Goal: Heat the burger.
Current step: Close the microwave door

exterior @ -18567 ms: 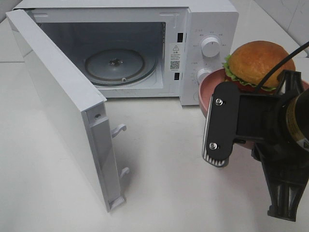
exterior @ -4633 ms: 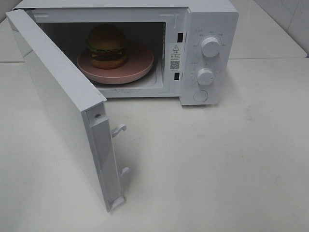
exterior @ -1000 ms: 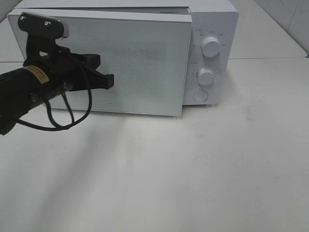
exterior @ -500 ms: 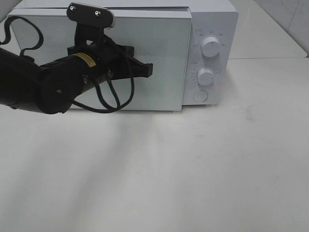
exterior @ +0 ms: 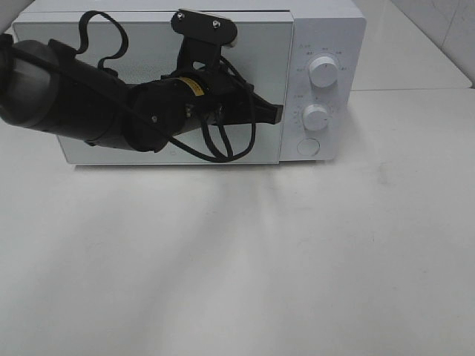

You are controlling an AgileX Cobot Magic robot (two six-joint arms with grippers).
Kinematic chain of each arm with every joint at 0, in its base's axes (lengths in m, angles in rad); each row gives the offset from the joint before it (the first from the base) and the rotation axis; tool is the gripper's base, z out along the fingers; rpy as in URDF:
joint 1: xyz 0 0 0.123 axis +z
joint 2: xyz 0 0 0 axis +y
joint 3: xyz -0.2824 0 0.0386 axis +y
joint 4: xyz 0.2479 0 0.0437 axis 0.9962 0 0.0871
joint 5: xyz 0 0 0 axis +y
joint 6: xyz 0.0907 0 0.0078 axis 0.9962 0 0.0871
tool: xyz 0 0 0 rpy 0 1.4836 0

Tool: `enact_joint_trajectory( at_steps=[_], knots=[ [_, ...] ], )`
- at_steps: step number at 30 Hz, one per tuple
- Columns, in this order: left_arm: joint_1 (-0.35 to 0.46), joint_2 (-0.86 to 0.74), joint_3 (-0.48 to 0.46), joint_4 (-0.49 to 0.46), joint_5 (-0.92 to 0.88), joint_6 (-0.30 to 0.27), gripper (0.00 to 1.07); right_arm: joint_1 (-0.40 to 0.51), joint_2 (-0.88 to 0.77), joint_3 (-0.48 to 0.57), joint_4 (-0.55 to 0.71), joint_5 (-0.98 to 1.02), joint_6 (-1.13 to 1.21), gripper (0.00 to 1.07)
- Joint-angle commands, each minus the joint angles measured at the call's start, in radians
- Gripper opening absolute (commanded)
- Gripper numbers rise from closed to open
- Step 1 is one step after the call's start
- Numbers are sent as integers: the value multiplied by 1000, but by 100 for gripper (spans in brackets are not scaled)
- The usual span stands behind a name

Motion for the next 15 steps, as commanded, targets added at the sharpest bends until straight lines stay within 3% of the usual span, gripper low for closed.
enact_joint_trajectory(
  at_steps=[1,10,15],
  knots=[
    [35,18,-58,-87,-109,7,0,-4,-30,-1,2,-12,-8,74],
    [32,30,-111,-93,-77,42,0,-4,-30,-1,2,-12,-8,74],
    [10,-21,-86,-88,76,49,0,-4,-30,-1,2,-12,-8,74]
  ],
)
